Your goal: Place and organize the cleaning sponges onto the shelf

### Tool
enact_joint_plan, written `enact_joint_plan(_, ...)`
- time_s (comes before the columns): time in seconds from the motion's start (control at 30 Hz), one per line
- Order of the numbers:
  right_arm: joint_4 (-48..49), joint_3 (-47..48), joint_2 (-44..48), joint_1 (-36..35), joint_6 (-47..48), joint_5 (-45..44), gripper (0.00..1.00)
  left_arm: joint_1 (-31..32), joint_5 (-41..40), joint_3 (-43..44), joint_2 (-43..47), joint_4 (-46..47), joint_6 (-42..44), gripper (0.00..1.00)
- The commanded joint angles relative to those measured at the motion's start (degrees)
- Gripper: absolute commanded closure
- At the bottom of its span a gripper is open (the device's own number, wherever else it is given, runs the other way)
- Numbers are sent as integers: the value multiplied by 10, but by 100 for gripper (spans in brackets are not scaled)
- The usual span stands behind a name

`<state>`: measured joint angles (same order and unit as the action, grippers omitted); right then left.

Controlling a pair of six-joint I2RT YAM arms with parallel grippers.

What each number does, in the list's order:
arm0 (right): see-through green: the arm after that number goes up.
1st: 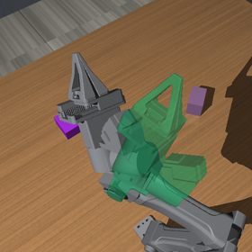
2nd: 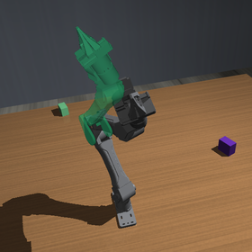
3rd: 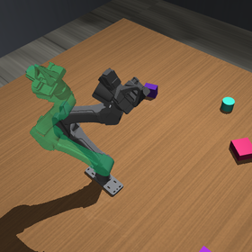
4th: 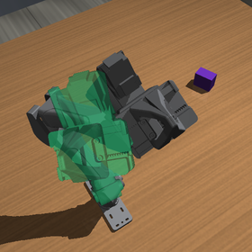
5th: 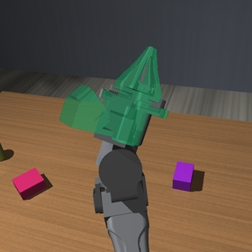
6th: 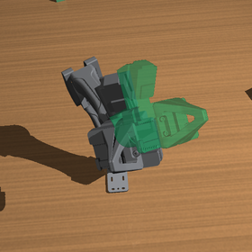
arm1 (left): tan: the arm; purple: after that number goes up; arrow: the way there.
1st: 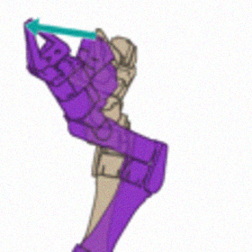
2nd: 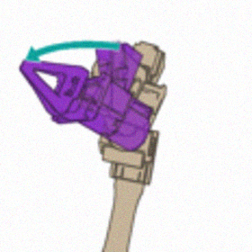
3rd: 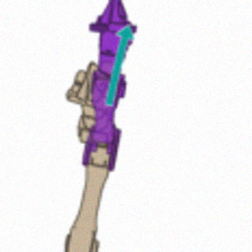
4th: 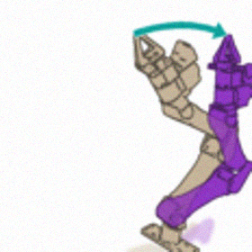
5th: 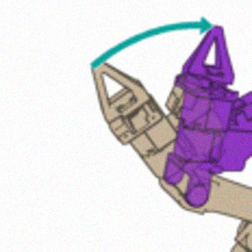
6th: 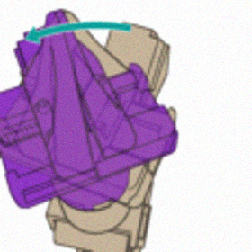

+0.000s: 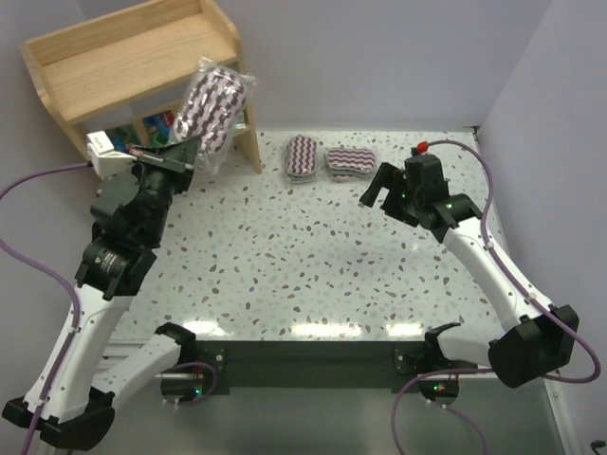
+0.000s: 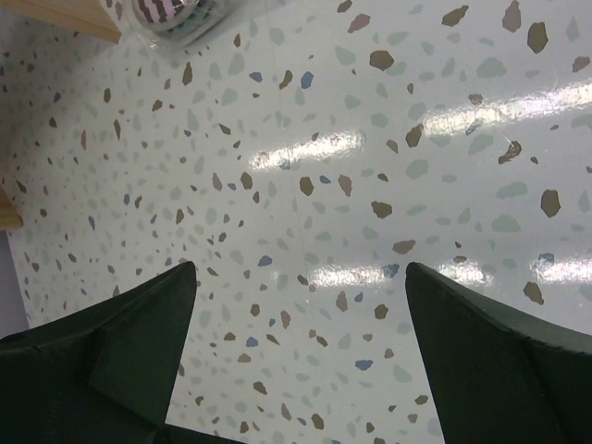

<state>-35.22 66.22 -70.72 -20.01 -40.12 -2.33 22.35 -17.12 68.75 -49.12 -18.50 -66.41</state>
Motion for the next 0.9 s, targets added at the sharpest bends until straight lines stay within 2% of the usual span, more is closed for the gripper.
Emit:
enact_joint_plan(0.0,-1,-8,22,3,18,22,1,-6,-147,59,13,-22,-4,100)
enact_joint_plan(0.17,6,-12,20,3,23,43,1,-6,-322,89,16,9,-40,100)
enact_joint_plan(0.3,13,-14,22,3,25,55,1,-6,-431,71,-6,150,-12,100)
enact_joint_plan(0.4,16,-20,27,4,29,59,1,-12,-471,81,-41,213,6,100)
enact_joint_plan(0.5,16,-23,34,4,31,65,1,-41,-450,110,-82,200,-27,100)
enact_joint_plan(0.6,16,-29,42,4,36,67,2,-121,-398,146,-119,133,-98,100)
enact_joint_plan(0.87,10,-41,47,4,46,68,2,-211,-319,200,-189,99,-131,100)
